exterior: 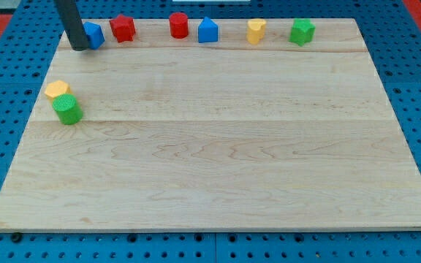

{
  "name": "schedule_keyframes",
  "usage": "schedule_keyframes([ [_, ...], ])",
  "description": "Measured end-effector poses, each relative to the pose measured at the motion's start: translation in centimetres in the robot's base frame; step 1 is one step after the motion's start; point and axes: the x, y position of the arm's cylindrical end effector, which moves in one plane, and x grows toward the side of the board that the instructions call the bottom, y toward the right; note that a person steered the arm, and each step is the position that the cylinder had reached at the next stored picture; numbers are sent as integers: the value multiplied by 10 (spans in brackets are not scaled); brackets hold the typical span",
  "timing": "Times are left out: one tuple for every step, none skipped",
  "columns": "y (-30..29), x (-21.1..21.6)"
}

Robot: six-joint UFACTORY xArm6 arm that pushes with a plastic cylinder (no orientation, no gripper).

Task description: Move the blue cube to the left side of the red star

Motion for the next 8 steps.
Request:
schedule_keyframes([
  [3,0],
  [12,0],
  [16,-1],
  [16,-8],
  [16,-11],
  [16,-12],
  [16,-16],
  [16,-26],
])
